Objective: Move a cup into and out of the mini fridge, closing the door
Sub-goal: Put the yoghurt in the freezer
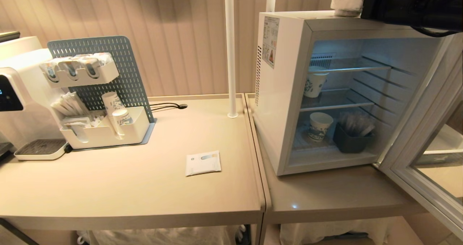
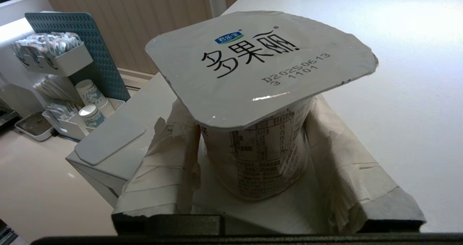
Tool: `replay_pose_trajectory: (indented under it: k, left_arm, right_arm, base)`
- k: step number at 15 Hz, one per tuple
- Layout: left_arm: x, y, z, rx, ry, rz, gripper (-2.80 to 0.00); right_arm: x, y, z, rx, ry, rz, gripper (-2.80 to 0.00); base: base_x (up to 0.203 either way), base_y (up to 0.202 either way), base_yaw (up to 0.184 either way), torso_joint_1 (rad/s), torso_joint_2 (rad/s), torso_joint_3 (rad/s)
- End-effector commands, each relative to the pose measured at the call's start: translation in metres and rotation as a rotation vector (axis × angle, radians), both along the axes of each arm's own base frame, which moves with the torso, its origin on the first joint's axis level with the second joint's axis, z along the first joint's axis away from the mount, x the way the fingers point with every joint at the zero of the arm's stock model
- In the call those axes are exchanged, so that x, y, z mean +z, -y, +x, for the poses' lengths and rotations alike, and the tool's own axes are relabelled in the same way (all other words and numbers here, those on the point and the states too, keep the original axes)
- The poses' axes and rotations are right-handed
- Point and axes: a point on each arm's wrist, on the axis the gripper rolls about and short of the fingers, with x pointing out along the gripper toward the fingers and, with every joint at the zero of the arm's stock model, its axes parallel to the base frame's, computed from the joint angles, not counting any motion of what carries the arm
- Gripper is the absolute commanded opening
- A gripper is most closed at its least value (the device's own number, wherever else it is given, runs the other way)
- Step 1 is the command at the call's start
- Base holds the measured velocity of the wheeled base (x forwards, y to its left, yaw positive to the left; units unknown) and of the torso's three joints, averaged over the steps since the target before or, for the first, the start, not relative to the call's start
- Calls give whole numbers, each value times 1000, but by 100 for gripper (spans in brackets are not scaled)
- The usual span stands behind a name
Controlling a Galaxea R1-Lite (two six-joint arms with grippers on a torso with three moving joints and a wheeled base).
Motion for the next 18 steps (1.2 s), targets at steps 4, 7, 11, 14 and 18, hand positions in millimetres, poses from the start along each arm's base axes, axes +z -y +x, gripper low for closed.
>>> replay_pose_trajectory:
  k: [4, 7, 11, 14, 18]
  left_arm:
    - [0, 0, 0, 1, -3, 0, -280]
    - [0, 0, 0, 1, -3, 0, -280]
    - [0, 0, 0, 1, -3, 0, -280]
    - [0, 0, 0, 1, -3, 0, -280]
    - [0, 0, 0, 1, -3, 0, -280]
  right_arm:
    - [-2, 0, 0, 3, -7, -1, -280]
    - [8, 2, -14, 2, 10, 2, -280]
    - [35, 11, -77, 1, 69, 9, -280]
    - [53, 21, -136, -12, 110, 15, -280]
    - [50, 34, -218, -137, 98, 28, -280]
  base:
    - [0, 0, 0, 0, 0, 0]
    - [0, 0, 0, 0, 0, 0]
    - [0, 0, 0, 0, 0, 0]
    - [0, 0, 0, 0, 0, 0]
    - [0, 0, 0, 0, 0, 0]
